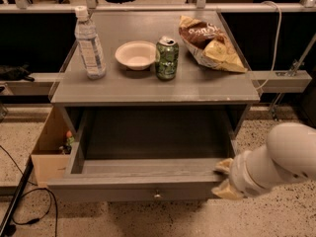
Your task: Open top drawer
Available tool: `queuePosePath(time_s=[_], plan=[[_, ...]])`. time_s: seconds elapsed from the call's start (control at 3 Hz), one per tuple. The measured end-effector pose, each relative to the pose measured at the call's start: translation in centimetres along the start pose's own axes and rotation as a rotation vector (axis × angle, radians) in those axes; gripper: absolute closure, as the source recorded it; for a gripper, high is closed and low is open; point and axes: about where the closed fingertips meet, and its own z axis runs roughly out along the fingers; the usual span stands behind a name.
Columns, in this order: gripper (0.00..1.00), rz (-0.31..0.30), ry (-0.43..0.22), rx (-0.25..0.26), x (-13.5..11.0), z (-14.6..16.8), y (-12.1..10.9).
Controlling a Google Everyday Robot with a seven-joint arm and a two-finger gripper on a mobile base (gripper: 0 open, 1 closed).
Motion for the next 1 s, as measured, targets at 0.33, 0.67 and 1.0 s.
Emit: queuePosePath(time_s=[0.33,0.67,1.0], plan=[[0.98,0.001,0.007,0.0,0.4,-1.1,0.8],[1.0,0.007,0.004,0.005,1.0,-1.8,1.5],[1.0,0.015,-0.002,0.012,1.8,-2.7,2.6]])
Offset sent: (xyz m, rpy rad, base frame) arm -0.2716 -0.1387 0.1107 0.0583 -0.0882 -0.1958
